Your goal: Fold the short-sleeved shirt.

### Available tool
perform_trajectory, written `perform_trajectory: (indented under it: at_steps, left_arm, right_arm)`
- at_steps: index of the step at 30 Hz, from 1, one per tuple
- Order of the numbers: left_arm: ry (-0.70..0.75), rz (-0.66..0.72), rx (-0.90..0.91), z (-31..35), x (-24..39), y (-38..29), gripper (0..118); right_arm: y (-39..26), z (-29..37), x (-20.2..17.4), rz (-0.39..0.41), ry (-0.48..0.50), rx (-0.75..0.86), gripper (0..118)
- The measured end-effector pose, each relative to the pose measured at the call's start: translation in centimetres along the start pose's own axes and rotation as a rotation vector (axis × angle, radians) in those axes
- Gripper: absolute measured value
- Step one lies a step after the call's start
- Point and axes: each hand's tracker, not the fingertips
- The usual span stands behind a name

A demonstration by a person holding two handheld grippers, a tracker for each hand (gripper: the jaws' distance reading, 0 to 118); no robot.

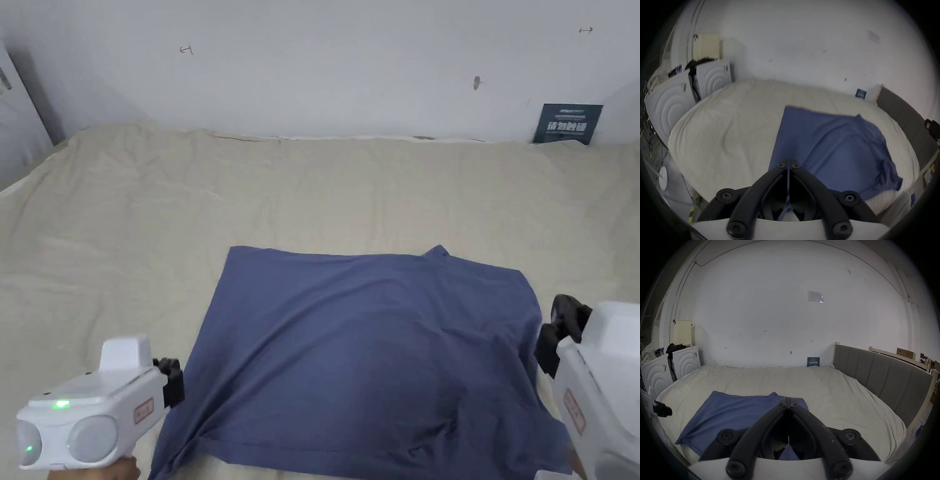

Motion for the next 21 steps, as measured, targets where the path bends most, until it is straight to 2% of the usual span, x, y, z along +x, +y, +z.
perform_trajectory:
  at_steps: [2, 3, 4, 5, 6, 7, 11, 12, 13, 14, 15, 16, 17, 18, 19, 21]
  left_arm:
    - [0.005, 0.012, -0.077, 0.6, -0.4, -1.0, 19]
    - [0.009, 0.02, -0.1, 0.2, -0.9, -1.8, 33]
    - [0.018, 0.017, -0.132, -0.2, -1.2, -2.6, 68]
    - [0.031, 0.018, -0.154, -0.4, -1.4, -3.3, 94]
    - [0.037, 0.019, -0.187, -0.9, -1.5, -4.0, 113]
    - [0.051, 0.016, -0.212, -1.3, -1.5, -4.6, 118]
    - [0.065, 0.001, -0.203, -1.7, -0.3, -6.0, 109]
    - [0.059, -0.009, -0.211, -2.1, -0.1, -6.3, 104]
    - [0.042, -0.021, -0.219, -2.4, 0.3, -6.6, 83]
    - [0.024, -0.031, -0.211, -2.6, 0.5, -6.9, 54]
    - [0.014, -0.033, -0.211, -2.9, 0.8, -7.0, 20]
    - [0.005, -0.039, -0.217, -3.1, 1.1, -7.1, 8]
    - [-0.05, -0.038, -0.225, -3.4, 1.4, -7.2, 7]
    - [-0.041, -0.032, -0.221, -3.2, 1.8, -7.0, 6]
    - [0.002, -0.04, -0.214, -3.0, 2.1, -6.8, 5]
    - [-0.005, 0.008, -0.176, -2.8, 1.7, -6.5, 5]
  right_arm:
    - [-0.7, -0.3, 0.1, 0.009, -0.006, -0.028, 1]
    - [-0.9, -0.6, 0.2, 0.01, -0.004, -0.042, 1]
    - [-1.2, -0.7, 0.3, 0.007, -0.001, -0.053, 1]
    - [-1.4, -0.8, 0.4, 0.005, -0.003, -0.063, 1]
    - [-1.7, -0.8, 0.5, 0.004, -0.003, -0.069, 1]
    - [-1.8, -0.9, 0.6, 0.002, -0.006, -0.078, 1]
    - [-2.4, -1.1, 1.1, 0.0, -0.014, -0.107, 1]
    - [-2.6, -1.1, 1.2, -0.002, -0.018, -0.113, 1]
    - [-2.8, -1.1, 1.4, -0.005, -0.023, -0.12, 1]
    - [-3.0, -1.0, 1.6, -0.007, -0.027, -0.126, 1]
    - [-3.1, -0.9, 1.8, -0.011, -0.033, -0.133, 1]
    - [-3.4, -0.8, 2.1, -0.017, -0.038, -0.144, 2]
    - [-3.8, -0.7, 2.4, -0.025, -0.043, -0.158, 2]
    - [-4.3, -0.7, 2.8, -0.031, -0.048, -0.175, 2]
    - [-4.9, -0.7, 3.2, -0.04, -0.061, -0.202, 7]
    - [-6.6, -0.8, 4.4, -0.071, -0.09, -0.283, 32]
